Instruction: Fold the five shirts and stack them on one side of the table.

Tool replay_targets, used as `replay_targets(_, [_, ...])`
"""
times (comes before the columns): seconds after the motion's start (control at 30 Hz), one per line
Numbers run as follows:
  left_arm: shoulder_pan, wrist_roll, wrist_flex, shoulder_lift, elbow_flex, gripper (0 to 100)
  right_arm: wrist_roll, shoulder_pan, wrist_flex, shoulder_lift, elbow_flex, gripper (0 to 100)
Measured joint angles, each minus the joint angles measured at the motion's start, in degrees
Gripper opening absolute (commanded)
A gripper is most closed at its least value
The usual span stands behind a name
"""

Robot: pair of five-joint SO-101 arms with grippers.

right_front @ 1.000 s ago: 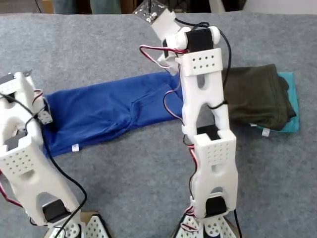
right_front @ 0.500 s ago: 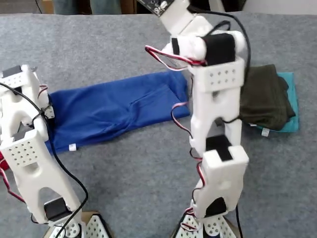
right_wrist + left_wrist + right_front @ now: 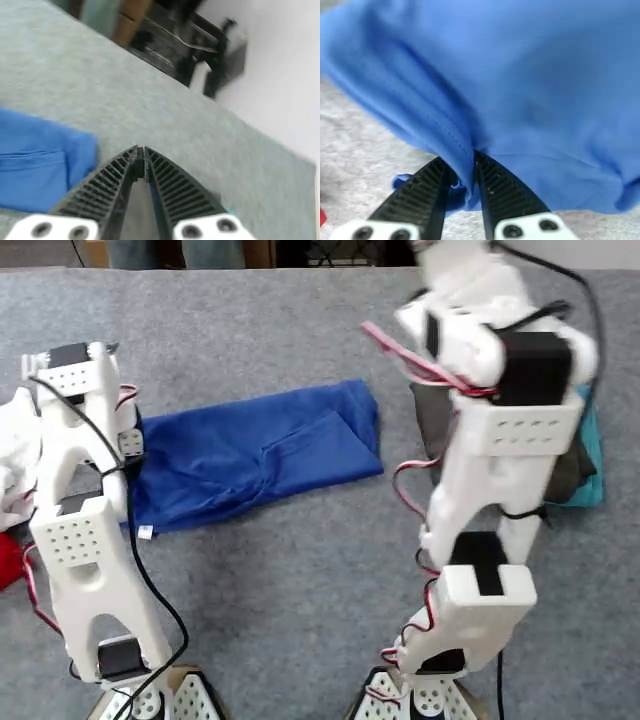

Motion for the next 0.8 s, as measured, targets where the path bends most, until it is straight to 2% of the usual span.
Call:
replay_targets(0.17, [8.79, 0.00, 0.00, -0.53, 0.00, 3, -1.05, 8.70, -2.29, 0.00, 0.00, 1.5])
replay_targets(0.37, [20.48, 0.00, 0.00, -9.23, 0.00, 3, -1.14, 19.08, -2.64, 0.00, 0.00, 1.5])
replay_targets(0.53, [29.98, 1.67, -0.97, -10.20, 0.00, 3, -1.14, 20.40, -2.64, 0.00, 0.00, 1.5])
replay_targets(0.63, [32.79, 3.69, -3.78, -10.20, 0.00, 3, -0.09, 20.66, -1.93, 0.00, 0.00, 1.5])
replay_targets(0.8, [36.04, 6.24, -10.29, -10.20, 0.00, 3, 6.07, 20.66, -0.09, 0.00, 0.09, 1.5])
